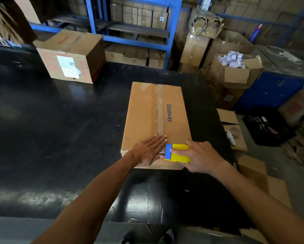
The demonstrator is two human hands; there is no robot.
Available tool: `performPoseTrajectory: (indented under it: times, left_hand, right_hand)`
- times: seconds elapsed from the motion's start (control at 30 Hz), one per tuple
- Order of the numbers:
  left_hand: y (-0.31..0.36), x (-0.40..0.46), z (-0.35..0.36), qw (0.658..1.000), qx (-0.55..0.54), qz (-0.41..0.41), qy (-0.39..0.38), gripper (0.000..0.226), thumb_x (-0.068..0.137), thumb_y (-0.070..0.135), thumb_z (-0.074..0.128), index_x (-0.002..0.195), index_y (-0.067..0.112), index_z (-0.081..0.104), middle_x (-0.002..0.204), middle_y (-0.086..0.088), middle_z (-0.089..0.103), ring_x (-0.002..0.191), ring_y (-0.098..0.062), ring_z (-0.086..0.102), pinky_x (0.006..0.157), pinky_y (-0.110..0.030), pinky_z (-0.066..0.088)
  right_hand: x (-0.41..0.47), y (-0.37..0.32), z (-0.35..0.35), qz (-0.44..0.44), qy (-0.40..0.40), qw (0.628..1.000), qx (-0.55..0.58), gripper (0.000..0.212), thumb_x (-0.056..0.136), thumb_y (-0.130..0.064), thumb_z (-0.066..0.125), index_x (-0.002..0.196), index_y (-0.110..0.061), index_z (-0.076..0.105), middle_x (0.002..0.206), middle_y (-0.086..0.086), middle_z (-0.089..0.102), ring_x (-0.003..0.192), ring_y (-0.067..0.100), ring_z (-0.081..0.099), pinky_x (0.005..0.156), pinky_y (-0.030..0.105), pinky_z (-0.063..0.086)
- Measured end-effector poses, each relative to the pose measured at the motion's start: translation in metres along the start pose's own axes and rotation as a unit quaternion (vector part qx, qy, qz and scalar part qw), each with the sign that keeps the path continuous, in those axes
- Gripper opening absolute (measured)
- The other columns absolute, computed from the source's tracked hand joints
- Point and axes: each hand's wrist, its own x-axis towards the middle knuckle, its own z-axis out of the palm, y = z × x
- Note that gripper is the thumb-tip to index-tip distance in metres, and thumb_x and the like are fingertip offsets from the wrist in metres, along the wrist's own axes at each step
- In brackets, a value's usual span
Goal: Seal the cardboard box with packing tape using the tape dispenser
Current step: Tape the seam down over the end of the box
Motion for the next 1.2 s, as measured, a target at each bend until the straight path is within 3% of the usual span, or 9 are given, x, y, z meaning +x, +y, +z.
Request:
performPoseTrajectory:
  times: [0.27,0.43,0.6,0.8,0.87,1.0,1.2]
  left_hand:
    - [-0.001,-0.001,0.004,0.999,0.002,0.011,0.031,0.067,0.104,0.046,0.03,0.148,-0.003,0.039,0.155,-0.02,0.039,0.145,-0.03,0.035,0.118,-0.043,0.029]
    - [-0.003,0.001,0.008,1.0,0.013,0.015,0.024,0.068,0.107,0.046,0.015,0.15,-0.003,0.035,0.157,-0.02,0.035,0.147,-0.031,0.029,0.119,-0.041,0.02]
    - [-0.004,0.0,0.008,0.999,0.028,0.018,0.026,0.067,0.106,0.046,0.022,0.151,-0.003,0.032,0.158,-0.019,0.032,0.149,-0.03,0.025,0.119,-0.041,0.019]
    - [0.006,0.006,0.002,0.999,0.045,0.014,0.018,0.071,0.105,0.051,0.022,0.152,-0.002,0.029,0.156,-0.023,0.034,0.147,-0.036,0.029,0.12,-0.046,0.015]
    - [0.016,0.023,-0.001,0.998,0.05,0.022,0.022,0.073,0.103,0.053,0.026,0.151,-0.002,0.032,0.153,-0.026,0.038,0.144,-0.04,0.033,0.119,-0.049,0.015]
    - [0.041,0.061,0.007,0.999,0.018,0.038,0.007,0.07,0.104,0.049,0.024,0.154,0.0,0.024,0.161,-0.021,0.023,0.151,-0.034,0.018,0.122,-0.048,0.02]
    - [0.043,0.064,0.015,1.0,-0.004,0.021,-0.011,0.065,0.105,0.046,0.024,0.152,0.001,0.032,0.159,-0.018,0.031,0.148,-0.031,0.028,0.118,-0.046,0.032]
  right_hand:
    - [-0.002,0.004,0.006,-0.016,0.013,1.0,-0.002,0.06,0.093,-0.059,0.047,0.148,-0.051,0.023,0.131,0.008,0.044,0.107,0.025,0.055,0.073,0.036,0.04]
    - [-0.033,0.036,0.012,-0.006,0.02,1.0,-0.01,0.061,0.092,-0.065,0.042,0.148,-0.053,0.021,0.123,0.005,0.047,0.1,0.022,0.057,0.068,0.034,0.039]
    - [-0.053,0.067,0.034,0.005,-0.018,1.0,-0.005,0.066,0.092,-0.062,0.045,0.15,-0.052,0.015,0.123,0.007,0.046,0.094,0.021,0.056,0.069,0.033,0.046]
    - [-0.046,0.071,0.047,-0.007,-0.009,1.0,-0.01,0.065,0.094,-0.06,0.043,0.151,-0.051,0.012,0.129,0.007,0.042,0.098,0.02,0.055,0.073,0.032,0.045]
    - [-0.044,0.074,0.047,-0.011,-0.005,1.0,-0.01,0.065,0.094,-0.061,0.042,0.151,-0.051,0.014,0.129,0.006,0.041,0.099,0.019,0.055,0.073,0.031,0.044]
    - [-0.044,0.078,0.051,-0.021,0.032,0.999,0.001,0.063,0.093,-0.06,0.045,0.15,-0.051,0.02,0.128,0.007,0.045,0.096,0.02,0.057,0.072,0.033,0.046]
    - [-0.046,0.084,0.07,-0.051,0.091,0.994,0.01,0.07,0.077,-0.056,0.07,0.141,-0.044,0.044,0.1,0.009,0.057,0.064,0.018,0.057,0.049,0.024,0.032]
